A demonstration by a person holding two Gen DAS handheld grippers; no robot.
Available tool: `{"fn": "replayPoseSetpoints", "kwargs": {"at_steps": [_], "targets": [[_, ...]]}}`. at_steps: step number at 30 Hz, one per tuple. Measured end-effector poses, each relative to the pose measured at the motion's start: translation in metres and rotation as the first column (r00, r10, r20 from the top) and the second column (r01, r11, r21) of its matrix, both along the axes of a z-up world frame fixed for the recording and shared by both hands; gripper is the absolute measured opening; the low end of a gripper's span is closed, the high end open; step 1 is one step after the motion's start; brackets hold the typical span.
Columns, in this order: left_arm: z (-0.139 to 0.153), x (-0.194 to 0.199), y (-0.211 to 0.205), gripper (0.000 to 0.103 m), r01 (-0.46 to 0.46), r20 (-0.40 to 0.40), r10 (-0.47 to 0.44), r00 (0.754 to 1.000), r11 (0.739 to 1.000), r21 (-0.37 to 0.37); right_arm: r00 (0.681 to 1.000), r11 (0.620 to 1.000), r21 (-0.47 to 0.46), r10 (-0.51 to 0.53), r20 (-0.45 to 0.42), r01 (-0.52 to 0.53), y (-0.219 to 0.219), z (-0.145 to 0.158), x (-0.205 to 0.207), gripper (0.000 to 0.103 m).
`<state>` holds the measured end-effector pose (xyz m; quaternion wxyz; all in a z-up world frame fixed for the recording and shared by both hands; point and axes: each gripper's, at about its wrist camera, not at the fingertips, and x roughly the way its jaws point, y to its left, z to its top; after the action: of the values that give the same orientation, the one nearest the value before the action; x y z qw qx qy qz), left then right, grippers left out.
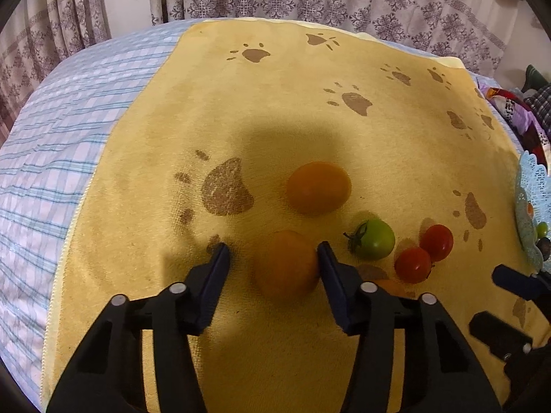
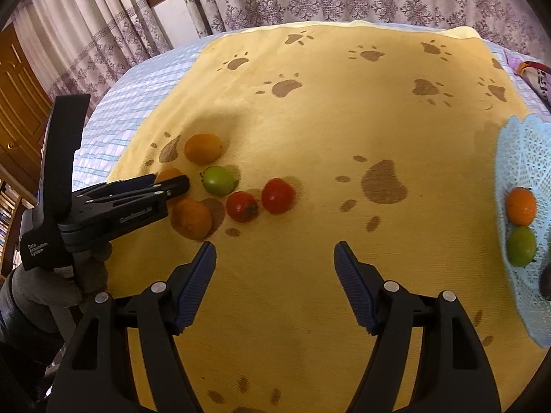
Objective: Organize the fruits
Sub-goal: 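Grasp a large orange with the left tool while the right tool grasps another orange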
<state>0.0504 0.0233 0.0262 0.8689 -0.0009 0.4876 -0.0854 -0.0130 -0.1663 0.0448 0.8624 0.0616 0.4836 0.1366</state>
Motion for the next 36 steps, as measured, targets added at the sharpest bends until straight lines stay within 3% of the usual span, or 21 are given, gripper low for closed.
{"fn": "replayPoseSetpoints", "kwargs": {"at_steps": [5, 20, 26, 31, 36], "targets": [[0.002, -0.001, 0.002, 0.039, 0.025, 0.001, -0.025, 1.000, 0.999, -0.039, 1.000, 1.000, 0.006, 0.024, -0.013, -0.024, 0.013, -0.004, 0.002, 0.073], [0.036, -0.003, 0.011, 0.037, 0.025, 0.054, -0.021, 0.998, 0.997, -0.070, 0.993, 0.993, 0.057, 0.104, -0.047, -0.102, 0.052, -0.012, 0.017, 0.073], [0.050, -0.001, 0.020, 0.037, -0.010, 0.087, 0.015, 0.996, 0.998, -0.063, 0.989, 0.989, 0.097, 0.119, -0.089, -0.110, 0.067, -0.022, 0.031, 0.061], [0.053, 0.001, 0.024, 0.037, -0.018, 0.091, 0.025, 0.996, 0.997, -0.070, 0.988, 0.991, 0.076, 0.120, -0.092, -0.113, 0.078, -0.028, 0.040, 0.056], [0.055, 0.000, 0.025, 0.037, -0.024, 0.095, 0.031, 0.995, 0.997, -0.073, 0.991, 0.994, 0.048, 0.104, -0.089, -0.100, 0.078, -0.032, 0.041, 0.042]]}}
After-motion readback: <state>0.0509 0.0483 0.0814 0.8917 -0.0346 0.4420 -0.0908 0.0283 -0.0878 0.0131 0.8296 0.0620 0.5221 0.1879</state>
